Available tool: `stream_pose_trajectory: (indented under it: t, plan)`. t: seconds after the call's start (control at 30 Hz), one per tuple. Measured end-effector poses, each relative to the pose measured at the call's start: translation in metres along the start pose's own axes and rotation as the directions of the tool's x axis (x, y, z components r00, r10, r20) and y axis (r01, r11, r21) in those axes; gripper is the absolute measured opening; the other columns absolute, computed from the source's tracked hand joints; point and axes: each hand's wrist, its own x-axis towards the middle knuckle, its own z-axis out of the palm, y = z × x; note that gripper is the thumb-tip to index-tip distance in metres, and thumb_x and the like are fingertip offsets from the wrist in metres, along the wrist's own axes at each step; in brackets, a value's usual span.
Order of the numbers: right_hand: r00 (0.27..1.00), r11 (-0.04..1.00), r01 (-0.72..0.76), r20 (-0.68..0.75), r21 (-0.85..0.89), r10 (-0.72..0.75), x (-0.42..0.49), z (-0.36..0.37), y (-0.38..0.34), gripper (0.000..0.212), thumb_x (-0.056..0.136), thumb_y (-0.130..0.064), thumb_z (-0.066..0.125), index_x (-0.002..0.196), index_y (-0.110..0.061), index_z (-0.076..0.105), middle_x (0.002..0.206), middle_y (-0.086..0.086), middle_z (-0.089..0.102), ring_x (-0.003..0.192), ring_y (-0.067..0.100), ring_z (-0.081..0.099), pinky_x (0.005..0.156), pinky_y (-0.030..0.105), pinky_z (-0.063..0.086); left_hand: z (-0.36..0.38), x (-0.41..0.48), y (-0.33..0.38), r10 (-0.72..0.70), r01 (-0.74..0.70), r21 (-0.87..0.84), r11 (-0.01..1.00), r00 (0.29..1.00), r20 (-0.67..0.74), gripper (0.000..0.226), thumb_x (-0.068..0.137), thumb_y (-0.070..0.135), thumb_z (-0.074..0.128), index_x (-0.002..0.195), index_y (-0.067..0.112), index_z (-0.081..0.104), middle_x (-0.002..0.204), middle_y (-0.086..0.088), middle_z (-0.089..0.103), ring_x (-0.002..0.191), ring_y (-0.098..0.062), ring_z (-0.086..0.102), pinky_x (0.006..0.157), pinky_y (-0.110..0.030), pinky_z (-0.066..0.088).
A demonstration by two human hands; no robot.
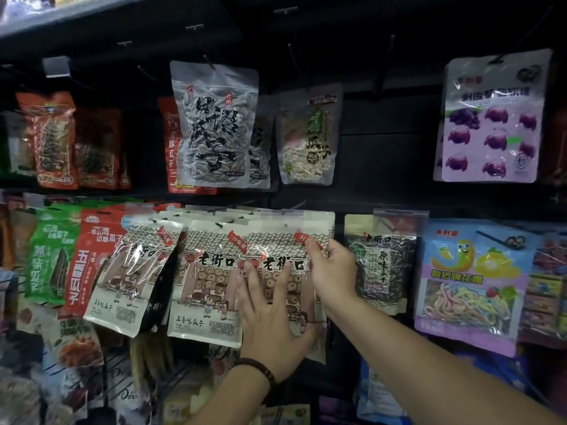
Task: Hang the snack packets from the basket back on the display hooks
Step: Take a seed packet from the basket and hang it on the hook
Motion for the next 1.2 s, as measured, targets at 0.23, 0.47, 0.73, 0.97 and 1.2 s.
stream_pose_trajectory:
  t: [0.23, 0.47, 0.73, 0.97, 1.2]
  plan:
    - [0.991, 0.992, -0.089, -0.103, -0.092, 0.08, 0.013, 0.01, 0.004, 0.045, 0.097, -0.056, 0.066, 0.074, -0.018, 0.055, 0.065, 0.008, 0.065, 0.058, 0.021, 0.053, 0.063, 0.036, 0.043, 0.003, 0.004, -0.001, -0.035, 0.037, -0.061, 0.997, 0.998, 0.043, 0.113, 0.07, 0.072, 0.065, 0.148, 0.066, -0.016, 0.156, 0.005, -0.05, 0.15, -0.032, -0.033, 0.123, -0.063, -0.001]
    - [0.987, 0.969, -0.147, -0.097, -0.198, 0.13, 0.019, 0.009, -0.001, 0.043, 0.102, -0.051, 0.062, 0.124, -0.014, 0.068, 0.116, 0.011, 0.067, 0.113, 0.031, 0.064, 0.093, 0.036, 0.047, 0.021, 0.013, -0.001, -0.062, 0.067, -0.052, 0.996, 0.993, 0.096, 0.119, 0.067, 0.065, 0.069, 0.149, 0.063, -0.018, 0.158, -0.001, -0.046, 0.146, -0.033, -0.042, 0.123, -0.063, -0.001]
    - [0.992, 0.906, 0.052, 0.123, -0.421, 0.0, -0.013, -0.053, -0.016, 0.023, 0.099, -0.043, 0.068, 0.103, -0.021, 0.066, 0.085, -0.007, 0.07, 0.073, 0.006, 0.065, 0.066, 0.027, 0.054, 0.021, -0.005, 0.012, -0.11, 0.112, -0.014, 0.994, 0.989, 0.1, 0.116, 0.073, 0.058, 0.075, 0.155, 0.051, -0.007, 0.164, 0.0, -0.029, 0.155, -0.037, -0.016, 0.124, -0.06, 0.014]
    - [0.95, 0.837, 0.031, 0.278, -0.546, 0.146, -0.104, -0.154, 0.014, 0.004, 0.099, -0.029, 0.07, 0.096, -0.026, 0.069, 0.081, -0.008, 0.07, 0.077, 0.005, 0.066, 0.066, 0.02, 0.051, 0.029, -0.099, 0.056, 0.114, -0.103, -0.068, 0.992, 0.976, 0.187, 0.065, 0.083, 0.051, 0.061, 0.14, 0.045, 0.031, 0.151, 0.006, 0.022, 0.139, -0.025, 0.024, 0.111, -0.047, 0.036]
    - [0.829, 0.702, -0.038, 0.369, -0.711, 0.419, -0.236, -0.27, 0.106, 0.028, 0.095, -0.02, 0.069, 0.071, -0.03, 0.058, 0.065, -0.008, 0.062, 0.059, -0.001, 0.056, 0.062, 0.027, 0.044, 0.095, -0.239, 0.056, 0.255, -0.166, -0.199, 0.966, 0.74, 0.623, 0.027, 0.089, 0.05, 0.056, 0.11, 0.033, 0.062, 0.112, 0.008, 0.061, 0.104, -0.018, 0.059, 0.087, -0.036, 0.05]
